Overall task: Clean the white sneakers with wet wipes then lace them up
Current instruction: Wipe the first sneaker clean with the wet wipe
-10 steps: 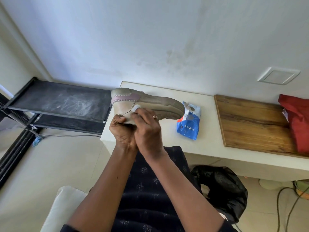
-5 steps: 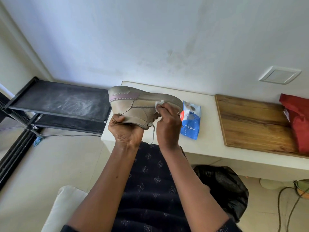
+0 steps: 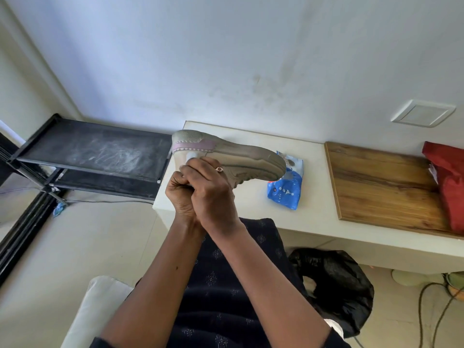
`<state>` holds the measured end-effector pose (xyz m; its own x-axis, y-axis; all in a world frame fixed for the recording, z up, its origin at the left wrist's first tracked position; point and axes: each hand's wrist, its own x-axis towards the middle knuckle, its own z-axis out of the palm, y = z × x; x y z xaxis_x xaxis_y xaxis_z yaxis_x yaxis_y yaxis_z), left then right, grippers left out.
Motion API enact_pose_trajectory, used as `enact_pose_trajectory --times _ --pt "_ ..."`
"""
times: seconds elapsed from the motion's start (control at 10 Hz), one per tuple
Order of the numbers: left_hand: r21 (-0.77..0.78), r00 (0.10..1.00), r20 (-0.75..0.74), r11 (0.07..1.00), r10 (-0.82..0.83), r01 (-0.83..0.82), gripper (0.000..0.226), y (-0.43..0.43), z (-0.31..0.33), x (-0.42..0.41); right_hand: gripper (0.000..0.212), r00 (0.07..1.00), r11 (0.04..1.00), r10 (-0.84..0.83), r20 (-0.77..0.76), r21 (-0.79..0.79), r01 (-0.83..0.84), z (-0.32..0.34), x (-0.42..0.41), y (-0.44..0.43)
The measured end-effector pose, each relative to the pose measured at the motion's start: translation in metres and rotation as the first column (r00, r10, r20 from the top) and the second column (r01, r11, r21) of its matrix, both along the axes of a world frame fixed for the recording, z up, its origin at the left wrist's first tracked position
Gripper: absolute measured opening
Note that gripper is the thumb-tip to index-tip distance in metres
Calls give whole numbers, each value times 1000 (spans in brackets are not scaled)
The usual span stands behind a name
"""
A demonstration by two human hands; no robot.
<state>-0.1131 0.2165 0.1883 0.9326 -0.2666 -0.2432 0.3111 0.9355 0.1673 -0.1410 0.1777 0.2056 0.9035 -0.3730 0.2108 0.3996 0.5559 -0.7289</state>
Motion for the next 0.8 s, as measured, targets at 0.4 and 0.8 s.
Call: enact_pose_trajectory --times 0.4,0.8 --pt "-23 982 187 999 41 -38 67 -15 8 1 39 755 -44 -589 288 -945 325 3 6 -65" --pt "17 985 172 1000 -27 24 43 -11 19 -6 33 826 -74 -403 395 -913 401 11 -8 -28"
